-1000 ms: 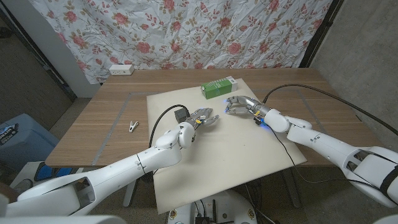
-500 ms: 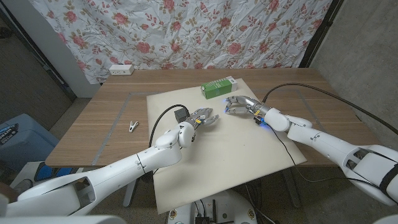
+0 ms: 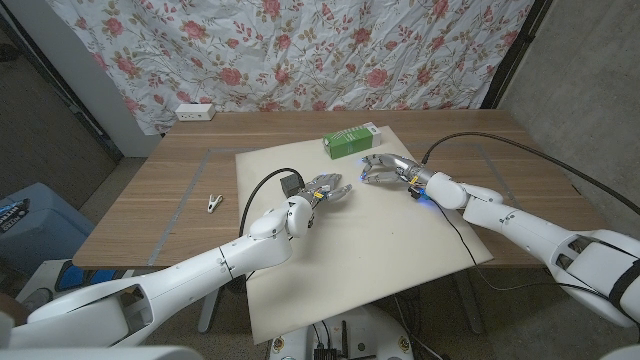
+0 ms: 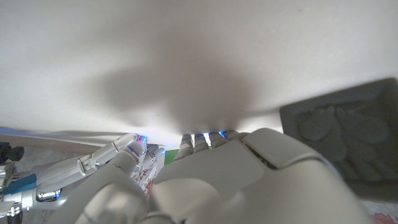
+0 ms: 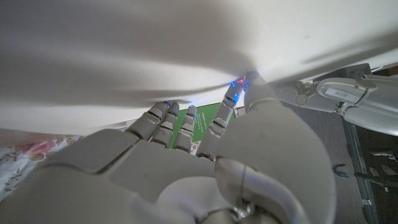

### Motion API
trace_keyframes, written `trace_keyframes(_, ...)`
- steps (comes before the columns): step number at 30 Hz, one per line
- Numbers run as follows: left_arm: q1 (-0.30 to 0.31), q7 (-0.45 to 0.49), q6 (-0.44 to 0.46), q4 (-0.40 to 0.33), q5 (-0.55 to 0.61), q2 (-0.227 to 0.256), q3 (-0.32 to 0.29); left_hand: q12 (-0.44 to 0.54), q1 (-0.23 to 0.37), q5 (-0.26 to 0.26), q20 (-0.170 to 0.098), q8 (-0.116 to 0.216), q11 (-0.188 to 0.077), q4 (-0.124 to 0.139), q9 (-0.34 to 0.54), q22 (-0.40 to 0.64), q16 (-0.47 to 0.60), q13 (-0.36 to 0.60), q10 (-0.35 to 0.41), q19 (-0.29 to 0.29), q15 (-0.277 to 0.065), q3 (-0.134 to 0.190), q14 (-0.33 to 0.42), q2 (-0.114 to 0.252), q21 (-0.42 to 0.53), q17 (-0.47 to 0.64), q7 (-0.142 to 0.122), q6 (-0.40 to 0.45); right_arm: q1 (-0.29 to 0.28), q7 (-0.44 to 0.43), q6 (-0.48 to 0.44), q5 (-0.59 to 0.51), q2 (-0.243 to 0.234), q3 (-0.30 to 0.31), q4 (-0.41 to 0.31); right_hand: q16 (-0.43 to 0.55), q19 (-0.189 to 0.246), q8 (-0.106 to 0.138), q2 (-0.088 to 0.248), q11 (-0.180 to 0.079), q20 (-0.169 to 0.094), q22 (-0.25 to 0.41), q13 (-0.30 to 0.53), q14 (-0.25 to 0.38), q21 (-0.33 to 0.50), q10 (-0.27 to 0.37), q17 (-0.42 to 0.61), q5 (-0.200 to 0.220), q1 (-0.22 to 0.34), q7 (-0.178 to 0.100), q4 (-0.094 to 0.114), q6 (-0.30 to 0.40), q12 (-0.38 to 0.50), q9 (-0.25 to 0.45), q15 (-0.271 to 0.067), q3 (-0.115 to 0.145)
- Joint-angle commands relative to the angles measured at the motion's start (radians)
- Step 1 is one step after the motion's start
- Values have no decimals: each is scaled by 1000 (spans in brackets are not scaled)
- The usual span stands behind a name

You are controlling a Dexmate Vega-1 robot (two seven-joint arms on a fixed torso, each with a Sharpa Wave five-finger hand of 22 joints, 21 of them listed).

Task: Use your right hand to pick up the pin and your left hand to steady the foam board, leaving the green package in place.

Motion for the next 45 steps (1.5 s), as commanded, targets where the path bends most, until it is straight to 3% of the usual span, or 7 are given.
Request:
trace_keyframes(1,2,3,8,-1,0,1,2,3,11,6,-45,1,-6,-2,5,2,5,4,0,8,-4,9,2,121,4,6,-3,-4,7,20,21,5,-1,-1,7,-5,-9,-8,-7,4,15,6,3,-15,-3,-12,1,-2,-8,2,1,-18,-3,-2,8,-5)
trace_keyframes(14,1,7,6,-3,4,3,3,4,12,6,-46,1,-7,-2,5,2,4,4,1,8,-4,12,1,122,3,6,-4,-3,20,44,65,16,2,-3,33,-22,-39,-38,-16,20,27,5,3,-40,-6,-50,-1,-3,-32,3,6,-90,-7,-6,31,-14)
trace_keyframes(19,2,10,4,-3,5,3,2,4,12,6,-46,3,-8,-2,5,2,5,4,2,8,-4,13,1,122,3,6,-4,1,36,60,98,18,9,-9,63,-31,-55,-56,-36,36,29,5,2,-52,-6,-71,-3,-9,-58,4,9,-131,-8,-9,44,-27)
trace_keyframes(33,9,32,-22,-1,12,6,-11,8,13,6,-48,8,-7,-3,5,2,7,4,15,17,-11,18,9,122,6,6,-3,18,57,78,133,20,19,-17,99,-45,-74,-91,-43,44,33,4,2,-72,-6,-102,-4,-9,-90,4,15,-199,-9,-21,56,-35)
trace_keyframes(45,19,42,-24,-19,10,11,-26,9,14,6,-50,10,-6,-4,5,2,7,4,21,23,-11,21,12,122,7,5,-3,29,39,76,122,21,-2,-3,48,-51,-90,-126,-48,43,36,4,2,-79,-6,-110,-6,-5,-115,5,19,-265,-5,-31,58,-43)
